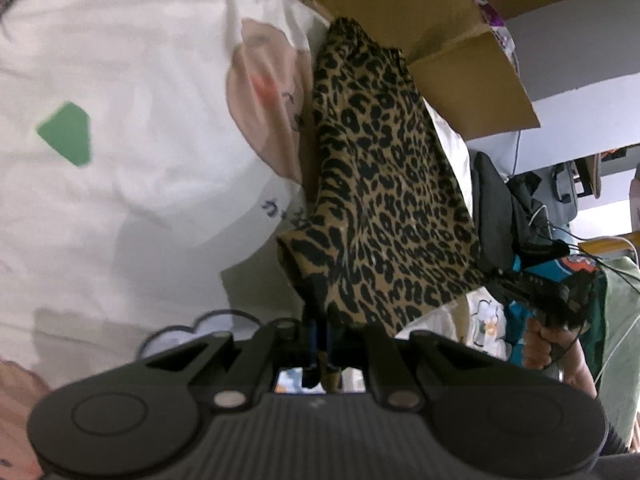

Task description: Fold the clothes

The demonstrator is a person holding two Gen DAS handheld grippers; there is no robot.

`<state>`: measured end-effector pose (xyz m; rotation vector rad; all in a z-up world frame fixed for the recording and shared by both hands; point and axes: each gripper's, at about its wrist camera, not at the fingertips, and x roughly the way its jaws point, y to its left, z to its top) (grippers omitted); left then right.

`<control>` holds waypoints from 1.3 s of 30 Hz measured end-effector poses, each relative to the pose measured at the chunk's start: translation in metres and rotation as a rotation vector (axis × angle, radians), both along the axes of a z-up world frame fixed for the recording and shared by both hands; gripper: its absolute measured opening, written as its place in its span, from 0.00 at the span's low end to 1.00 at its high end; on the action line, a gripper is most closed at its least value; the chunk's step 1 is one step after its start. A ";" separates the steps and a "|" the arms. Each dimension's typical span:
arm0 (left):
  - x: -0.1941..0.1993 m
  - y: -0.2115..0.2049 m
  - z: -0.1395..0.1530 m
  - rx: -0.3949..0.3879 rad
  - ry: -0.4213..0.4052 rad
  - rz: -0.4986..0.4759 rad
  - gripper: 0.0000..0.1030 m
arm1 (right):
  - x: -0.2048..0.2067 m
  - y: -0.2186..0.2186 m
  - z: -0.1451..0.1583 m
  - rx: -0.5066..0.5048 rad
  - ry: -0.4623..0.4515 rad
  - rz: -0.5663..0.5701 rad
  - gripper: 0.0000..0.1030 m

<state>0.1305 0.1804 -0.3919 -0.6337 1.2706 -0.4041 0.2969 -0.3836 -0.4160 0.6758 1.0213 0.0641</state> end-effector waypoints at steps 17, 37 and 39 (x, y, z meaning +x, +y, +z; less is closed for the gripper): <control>-0.004 0.026 0.004 0.108 0.057 -0.045 0.04 | -0.048 0.046 -0.009 0.122 0.127 0.132 0.02; 0.007 0.014 -0.064 0.147 0.096 -0.103 0.16 | -0.032 0.040 -0.049 0.056 0.154 0.160 0.15; 0.009 0.016 -0.066 0.130 0.098 -0.090 0.16 | -0.030 0.038 -0.052 0.066 0.154 0.156 0.15</control>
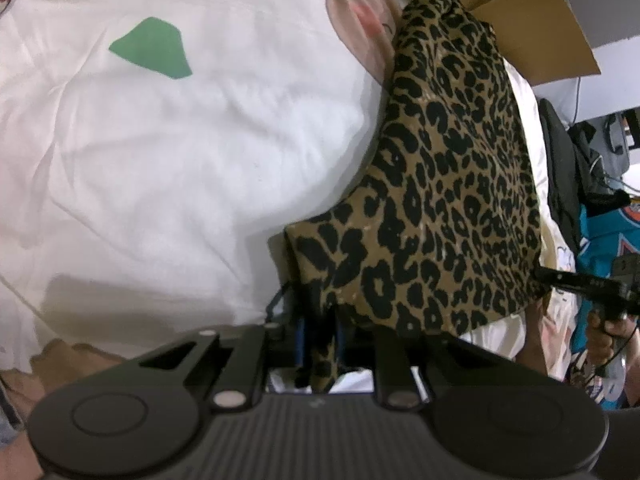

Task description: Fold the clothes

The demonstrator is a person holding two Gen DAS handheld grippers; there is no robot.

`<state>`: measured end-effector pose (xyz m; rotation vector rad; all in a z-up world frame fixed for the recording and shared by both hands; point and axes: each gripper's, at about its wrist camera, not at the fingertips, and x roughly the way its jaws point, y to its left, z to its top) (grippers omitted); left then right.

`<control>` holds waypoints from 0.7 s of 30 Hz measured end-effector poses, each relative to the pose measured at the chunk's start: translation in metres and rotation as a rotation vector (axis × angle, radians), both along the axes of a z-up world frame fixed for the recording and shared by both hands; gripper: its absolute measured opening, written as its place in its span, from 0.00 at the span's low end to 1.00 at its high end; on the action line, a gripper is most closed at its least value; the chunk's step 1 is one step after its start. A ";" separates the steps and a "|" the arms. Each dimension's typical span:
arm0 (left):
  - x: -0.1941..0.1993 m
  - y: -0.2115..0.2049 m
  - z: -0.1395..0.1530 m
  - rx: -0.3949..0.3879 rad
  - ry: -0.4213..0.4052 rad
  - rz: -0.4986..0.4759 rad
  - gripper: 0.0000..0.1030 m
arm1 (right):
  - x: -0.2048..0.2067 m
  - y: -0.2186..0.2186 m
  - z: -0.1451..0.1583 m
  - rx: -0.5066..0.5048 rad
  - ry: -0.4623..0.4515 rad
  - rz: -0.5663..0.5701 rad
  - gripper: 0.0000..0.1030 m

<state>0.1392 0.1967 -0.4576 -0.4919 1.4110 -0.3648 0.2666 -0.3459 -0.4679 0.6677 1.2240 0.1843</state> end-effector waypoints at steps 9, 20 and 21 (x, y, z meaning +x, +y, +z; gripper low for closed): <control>0.006 0.007 -0.007 -0.061 0.015 0.042 0.19 | 0.012 0.003 -0.008 0.031 -0.009 0.020 0.30; 0.011 0.001 -0.005 -0.071 0.004 0.048 0.24 | 0.015 0.011 -0.008 0.023 -0.023 0.098 0.16; 0.011 0.000 -0.004 -0.069 -0.001 0.045 0.24 | 0.016 0.011 -0.008 0.016 -0.022 0.105 0.09</control>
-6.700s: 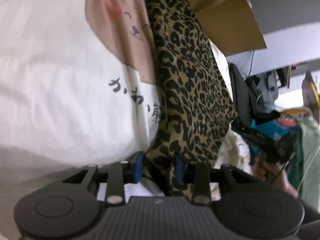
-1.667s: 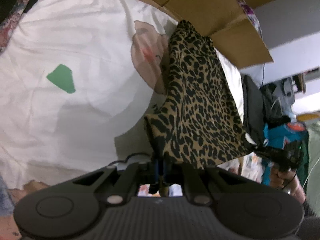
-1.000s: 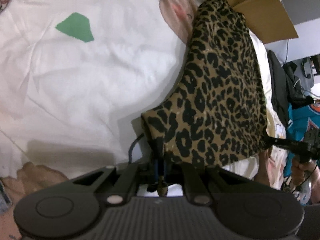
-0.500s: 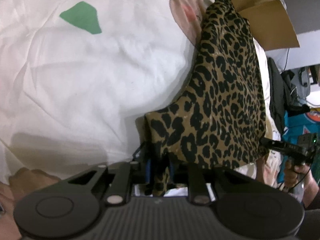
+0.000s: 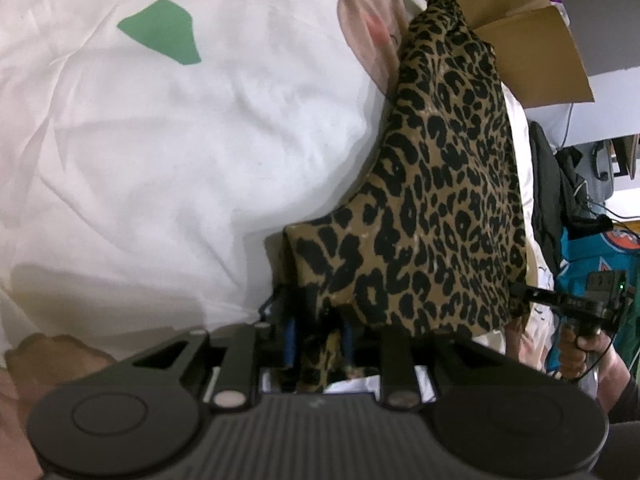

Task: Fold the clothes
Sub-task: 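Lift the skirt upright with both tools, holding it hanging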

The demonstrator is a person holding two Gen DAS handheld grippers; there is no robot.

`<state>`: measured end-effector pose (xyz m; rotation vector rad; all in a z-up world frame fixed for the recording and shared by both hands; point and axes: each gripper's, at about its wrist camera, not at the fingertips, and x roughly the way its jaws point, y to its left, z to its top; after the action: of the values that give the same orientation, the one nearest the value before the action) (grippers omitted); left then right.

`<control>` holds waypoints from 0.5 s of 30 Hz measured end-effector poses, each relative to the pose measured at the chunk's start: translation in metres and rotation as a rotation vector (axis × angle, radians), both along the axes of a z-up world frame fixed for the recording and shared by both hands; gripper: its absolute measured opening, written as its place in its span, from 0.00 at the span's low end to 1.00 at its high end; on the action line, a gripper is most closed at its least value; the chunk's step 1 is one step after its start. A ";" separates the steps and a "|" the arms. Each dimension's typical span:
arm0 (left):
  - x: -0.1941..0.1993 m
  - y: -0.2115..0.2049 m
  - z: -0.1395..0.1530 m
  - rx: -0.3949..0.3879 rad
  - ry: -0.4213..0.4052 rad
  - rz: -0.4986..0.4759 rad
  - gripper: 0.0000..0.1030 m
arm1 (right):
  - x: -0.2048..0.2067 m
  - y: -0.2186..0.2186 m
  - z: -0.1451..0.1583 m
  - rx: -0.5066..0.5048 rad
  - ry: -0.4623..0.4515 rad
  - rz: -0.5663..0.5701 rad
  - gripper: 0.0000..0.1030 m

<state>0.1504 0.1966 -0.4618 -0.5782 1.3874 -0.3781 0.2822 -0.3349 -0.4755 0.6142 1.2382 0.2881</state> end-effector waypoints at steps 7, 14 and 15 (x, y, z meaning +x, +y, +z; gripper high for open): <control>0.007 -0.003 0.006 0.005 0.018 -0.023 0.05 | -0.001 0.000 0.004 0.005 -0.018 0.002 0.02; 0.015 0.001 0.029 -0.014 0.018 -0.026 0.04 | -0.005 -0.006 0.013 0.055 -0.031 0.005 0.01; 0.017 0.002 0.033 -0.016 0.017 -0.029 0.04 | -0.004 -0.006 0.014 0.061 -0.031 0.015 0.01</control>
<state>0.1670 0.1985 -0.4287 -0.5761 1.4115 -0.4093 0.2783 -0.3413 -0.4611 0.6511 1.2082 0.3480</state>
